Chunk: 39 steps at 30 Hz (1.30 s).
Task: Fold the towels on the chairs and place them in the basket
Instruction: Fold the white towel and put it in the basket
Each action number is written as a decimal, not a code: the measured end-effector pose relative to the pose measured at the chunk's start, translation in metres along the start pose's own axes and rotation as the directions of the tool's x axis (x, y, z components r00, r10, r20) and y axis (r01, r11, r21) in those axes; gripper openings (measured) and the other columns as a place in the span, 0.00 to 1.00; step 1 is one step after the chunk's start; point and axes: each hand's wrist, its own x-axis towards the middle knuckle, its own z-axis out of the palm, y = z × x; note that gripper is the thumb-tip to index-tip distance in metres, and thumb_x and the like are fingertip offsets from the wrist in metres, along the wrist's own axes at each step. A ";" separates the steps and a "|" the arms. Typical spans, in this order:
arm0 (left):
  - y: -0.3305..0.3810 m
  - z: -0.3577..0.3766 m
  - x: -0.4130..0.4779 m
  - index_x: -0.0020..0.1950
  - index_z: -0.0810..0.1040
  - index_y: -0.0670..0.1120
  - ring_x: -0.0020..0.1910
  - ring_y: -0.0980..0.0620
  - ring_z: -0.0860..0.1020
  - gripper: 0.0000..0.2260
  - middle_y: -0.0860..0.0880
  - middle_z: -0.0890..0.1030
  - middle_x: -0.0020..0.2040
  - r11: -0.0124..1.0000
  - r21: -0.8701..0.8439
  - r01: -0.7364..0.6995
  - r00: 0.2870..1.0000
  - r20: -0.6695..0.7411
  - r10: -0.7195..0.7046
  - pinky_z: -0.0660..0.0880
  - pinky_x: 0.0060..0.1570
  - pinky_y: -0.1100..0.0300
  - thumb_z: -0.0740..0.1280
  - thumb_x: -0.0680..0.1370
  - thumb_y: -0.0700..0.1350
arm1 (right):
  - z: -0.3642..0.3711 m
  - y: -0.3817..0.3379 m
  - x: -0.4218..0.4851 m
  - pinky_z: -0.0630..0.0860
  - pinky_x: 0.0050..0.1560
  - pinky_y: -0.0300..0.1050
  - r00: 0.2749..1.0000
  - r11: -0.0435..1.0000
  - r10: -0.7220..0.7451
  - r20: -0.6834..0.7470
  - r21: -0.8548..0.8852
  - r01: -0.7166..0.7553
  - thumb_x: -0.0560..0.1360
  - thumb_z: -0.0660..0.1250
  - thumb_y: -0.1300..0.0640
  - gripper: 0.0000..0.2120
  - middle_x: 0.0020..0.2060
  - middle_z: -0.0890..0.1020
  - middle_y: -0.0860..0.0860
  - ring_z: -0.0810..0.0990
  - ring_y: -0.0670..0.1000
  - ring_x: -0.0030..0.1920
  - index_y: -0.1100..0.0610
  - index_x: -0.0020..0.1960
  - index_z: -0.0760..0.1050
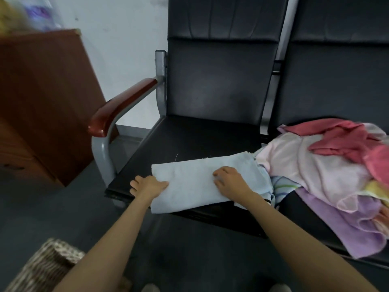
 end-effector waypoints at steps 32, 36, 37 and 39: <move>0.094 0.012 -0.050 0.72 0.69 0.47 0.67 0.49 0.69 0.20 0.46 0.67 0.72 0.704 -0.503 -0.501 0.777 0.096 0.622 0.65 0.61 0.64 0.63 0.79 0.41 | -0.026 0.001 -0.027 0.71 0.50 0.37 0.984 0.980 0.106 0.145 0.155 -0.129 0.77 0.62 0.60 0.12 0.53 0.81 0.50 0.79 0.50 0.52 0.55 0.57 0.79; 0.101 0.031 -0.058 0.73 0.67 0.50 0.64 0.51 0.73 0.21 0.49 0.71 0.70 0.692 -0.497 -0.524 0.724 0.167 0.669 0.68 0.55 0.66 0.63 0.80 0.44 | -0.026 0.004 -0.025 0.68 0.45 0.37 0.983 0.962 0.160 0.084 0.208 -0.175 0.79 0.57 0.60 0.13 0.48 0.81 0.49 0.77 0.49 0.48 0.55 0.58 0.78; 0.101 0.033 -0.059 0.74 0.65 0.52 0.60 0.51 0.77 0.22 0.52 0.71 0.68 0.676 -0.550 -0.490 0.711 0.197 0.676 0.73 0.52 0.64 0.62 0.80 0.46 | -0.025 0.005 -0.025 0.67 0.40 0.37 0.981 0.958 0.183 0.069 0.211 -0.194 0.79 0.56 0.61 0.12 0.44 0.81 0.50 0.76 0.50 0.45 0.57 0.54 0.78; 0.099 0.031 -0.060 0.75 0.63 0.53 0.49 0.50 0.82 0.22 0.55 0.70 0.64 0.642 -0.666 -0.379 0.718 0.227 0.658 0.78 0.40 0.61 0.62 0.81 0.49 | -0.023 0.003 -0.025 0.67 0.38 0.40 0.970 0.938 0.240 0.033 0.248 -0.241 0.80 0.53 0.60 0.14 0.44 0.81 0.54 0.76 0.53 0.43 0.62 0.51 0.77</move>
